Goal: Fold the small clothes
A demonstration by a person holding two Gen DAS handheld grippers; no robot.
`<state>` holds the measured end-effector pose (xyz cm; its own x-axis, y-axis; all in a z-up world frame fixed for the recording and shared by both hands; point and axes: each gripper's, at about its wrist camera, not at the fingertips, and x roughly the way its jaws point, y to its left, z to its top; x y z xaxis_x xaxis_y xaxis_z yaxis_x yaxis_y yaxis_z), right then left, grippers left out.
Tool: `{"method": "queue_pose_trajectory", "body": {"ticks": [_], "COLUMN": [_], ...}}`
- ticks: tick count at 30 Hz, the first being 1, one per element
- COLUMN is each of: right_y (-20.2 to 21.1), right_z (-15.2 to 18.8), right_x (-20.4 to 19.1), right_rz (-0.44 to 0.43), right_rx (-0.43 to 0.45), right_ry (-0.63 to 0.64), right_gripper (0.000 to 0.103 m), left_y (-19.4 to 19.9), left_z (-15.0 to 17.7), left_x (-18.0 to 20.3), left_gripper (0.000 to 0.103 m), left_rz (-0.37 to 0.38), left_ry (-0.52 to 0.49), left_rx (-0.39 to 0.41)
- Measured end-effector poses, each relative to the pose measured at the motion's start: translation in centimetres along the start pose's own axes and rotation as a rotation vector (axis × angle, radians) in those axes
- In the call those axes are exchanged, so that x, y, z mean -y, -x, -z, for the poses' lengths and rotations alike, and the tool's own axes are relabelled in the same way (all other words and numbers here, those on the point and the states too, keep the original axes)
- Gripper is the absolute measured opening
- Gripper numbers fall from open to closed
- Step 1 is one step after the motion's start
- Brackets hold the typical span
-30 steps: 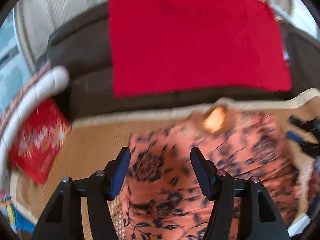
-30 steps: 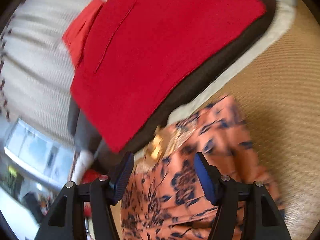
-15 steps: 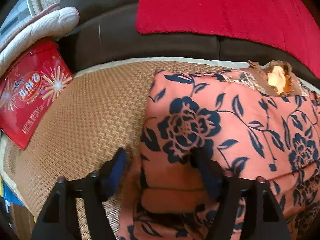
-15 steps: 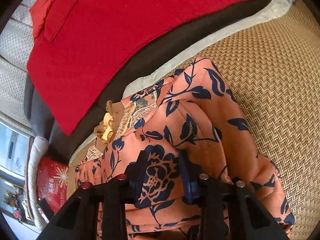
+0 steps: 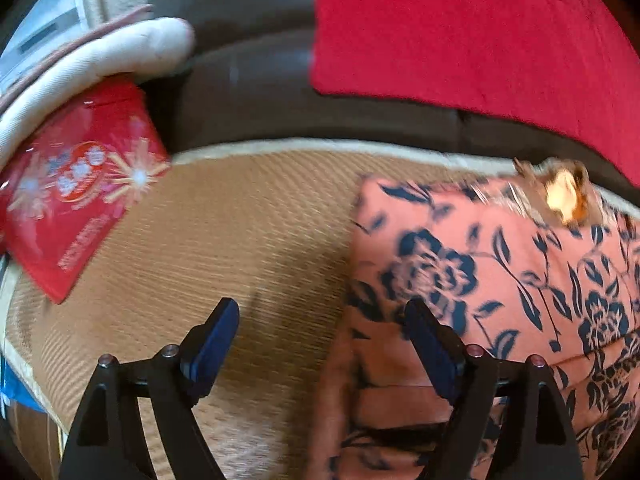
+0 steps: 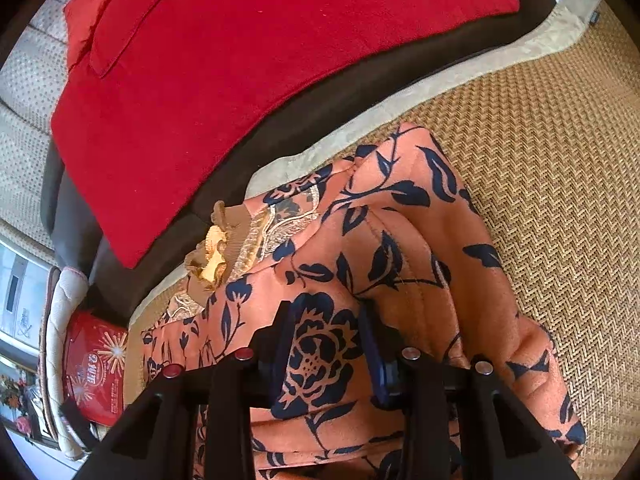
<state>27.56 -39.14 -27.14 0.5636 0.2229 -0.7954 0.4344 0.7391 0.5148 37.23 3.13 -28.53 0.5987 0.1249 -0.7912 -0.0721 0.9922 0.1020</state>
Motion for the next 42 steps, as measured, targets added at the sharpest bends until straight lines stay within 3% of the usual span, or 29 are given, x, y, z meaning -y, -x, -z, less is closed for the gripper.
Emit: {"method": "queue_pose_trajectory", "body": {"ticks": [5, 8, 11, 13, 14, 17, 19, 24, 27, 30, 31, 33, 42], "right_y": [-0.8, -0.9, -1.0, -0.9, -0.9, -0.6, -0.4, -0.3, -0.2, 0.1, 0.1, 0.4, 0.2], "right_z": [0.6, 0.6, 0.5, 0.5, 0.5, 0.4, 0.4, 0.4, 0.4, 0.3, 0.3, 0.4, 1.2], "right_x": [-1.2, -1.1, -0.9, -0.8, -0.8, -0.6, -0.4, -0.1, -0.1, 0.2, 0.2, 0.2, -0.3], "right_rz": [0.06, 0.062, 0.054, 0.054, 0.055, 0.052, 0.047, 0.039, 0.04, 0.027, 0.025, 0.024, -0.005], "right_rx": [-0.014, -0.01, -0.007, -0.005, -0.004, -0.004, -0.005, -0.004, -0.003, 0.001, 0.002, 0.002, -0.037], "right_ry": [0.069, 0.061, 0.04, 0.036, 0.036, 0.037, 0.036, 0.027, 0.027, 0.006, 0.003, 0.0, 0.024], "right_gripper": [0.039, 0.039, 0.039, 0.039, 0.039, 0.039, 0.039, 0.039, 0.039, 0.039, 0.039, 0.039, 0.04], "left_y": [-1.4, -2.0, -2.4, -2.2, -2.1, -2.6, -2.8, -3.2, -3.5, -3.9, -4.1, -4.2, -6.0], "left_z": [0.2, 0.4, 0.5, 0.4, 0.4, 0.2, -0.1, -1.0, -2.0, -2.2, -2.4, -2.6, -5.0], "left_x": [-3.6, -4.7, -4.3, -3.3, -2.8, -1.8, -1.0, 0.2, 1.0, 1.5, 1.7, 1.9, 5.2], "left_gripper": [0.085, 0.085, 0.085, 0.085, 0.081, 0.046, 0.032, 0.028, 0.035, 0.035, 0.032, 0.017, 0.008], "left_rz": [0.023, 0.114, 0.24, 0.279, 0.293, 0.339, 0.359, 0.339, 0.334, 0.332, 0.337, 0.35, 0.225], "left_ry": [0.111, 0.154, 0.15, 0.123, 0.118, 0.118, 0.11, 0.087, 0.059, 0.043, 0.045, 0.051, -0.059], "left_rx": [-0.074, -0.089, -0.106, -0.103, -0.106, -0.13, -0.13, -0.12, -0.112, -0.109, -0.11, -0.11, -0.068]}}
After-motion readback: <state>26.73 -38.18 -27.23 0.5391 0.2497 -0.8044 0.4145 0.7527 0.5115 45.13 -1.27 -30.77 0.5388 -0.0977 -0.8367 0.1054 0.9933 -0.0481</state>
